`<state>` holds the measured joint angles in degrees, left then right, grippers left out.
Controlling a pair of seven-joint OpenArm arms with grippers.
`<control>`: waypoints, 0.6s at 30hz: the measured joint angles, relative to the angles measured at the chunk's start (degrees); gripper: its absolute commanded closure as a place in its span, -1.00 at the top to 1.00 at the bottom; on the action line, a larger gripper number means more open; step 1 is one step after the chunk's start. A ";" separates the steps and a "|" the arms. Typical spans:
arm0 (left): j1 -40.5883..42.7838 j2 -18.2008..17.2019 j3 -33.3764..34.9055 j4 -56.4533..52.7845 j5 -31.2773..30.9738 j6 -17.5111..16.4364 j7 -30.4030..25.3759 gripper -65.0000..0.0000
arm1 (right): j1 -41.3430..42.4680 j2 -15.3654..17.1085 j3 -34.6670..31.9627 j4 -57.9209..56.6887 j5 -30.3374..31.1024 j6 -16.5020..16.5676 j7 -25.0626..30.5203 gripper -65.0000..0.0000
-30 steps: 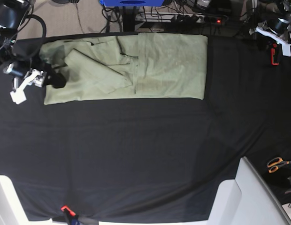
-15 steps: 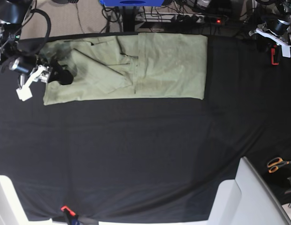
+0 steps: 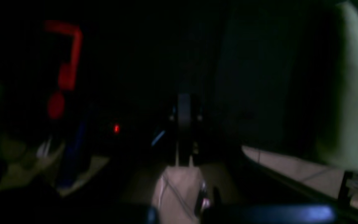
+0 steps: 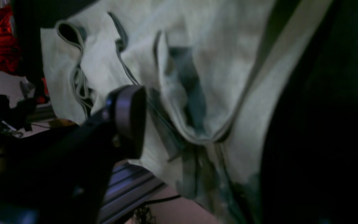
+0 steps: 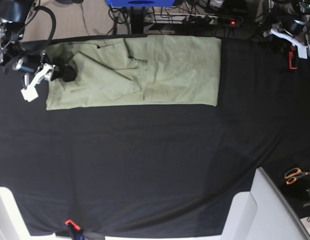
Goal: Fold the T-shirt properly
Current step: 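Release the hem fold and adjust the shoulder end with the right gripper, then grasp the shoulder end with the right gripper and fold it over the hem fold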
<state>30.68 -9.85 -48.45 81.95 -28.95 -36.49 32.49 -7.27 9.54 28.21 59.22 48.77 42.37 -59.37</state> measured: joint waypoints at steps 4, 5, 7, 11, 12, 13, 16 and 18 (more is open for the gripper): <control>-0.22 -0.02 0.02 0.04 -0.11 -0.02 -0.13 -1.00 | -0.20 -0.09 -0.13 -0.39 -1.73 -1.25 -1.46 -0.84; -0.22 -0.02 0.02 0.04 -0.24 -0.02 -0.15 -1.00 | -0.26 -0.13 -0.22 -0.48 -2.01 -1.36 -1.68 -1.00; -0.15 -0.02 0.02 0.04 -0.22 -0.02 -0.11 -1.00 | -0.33 -0.22 -0.22 -0.48 -2.08 -1.36 -1.70 -0.98; -0.17 -0.02 0.02 0.04 -0.22 -0.02 -0.11 -1.00 | 0.07 -0.09 -0.22 -0.61 -2.14 -1.33 -2.19 -0.98; -0.17 -0.02 0.02 0.04 -0.22 -0.02 -0.09 -1.00 | 0.26 -0.07 -0.22 -0.74 -2.34 -1.33 -2.40 -0.98; -0.17 -0.02 0.02 0.04 -0.22 -0.02 -0.11 -1.00 | 0.42 0.22 -0.24 -0.81 -2.49 -1.27 -2.67 -0.98; -0.15 -0.02 0.02 0.04 -0.22 -0.02 -0.09 -1.00 | 2.14 0.90 -0.26 -1.03 -4.26 -1.07 -4.48 -0.98; -0.17 -0.02 0.00 0.04 -0.22 -0.02 -0.11 -1.00 | 2.97 1.70 -0.33 -1.14 -5.55 -0.90 -4.76 -0.99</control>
<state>30.50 -9.87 -48.45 82.00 -29.17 -36.51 32.38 -4.29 11.25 27.88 58.08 43.22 41.47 -64.14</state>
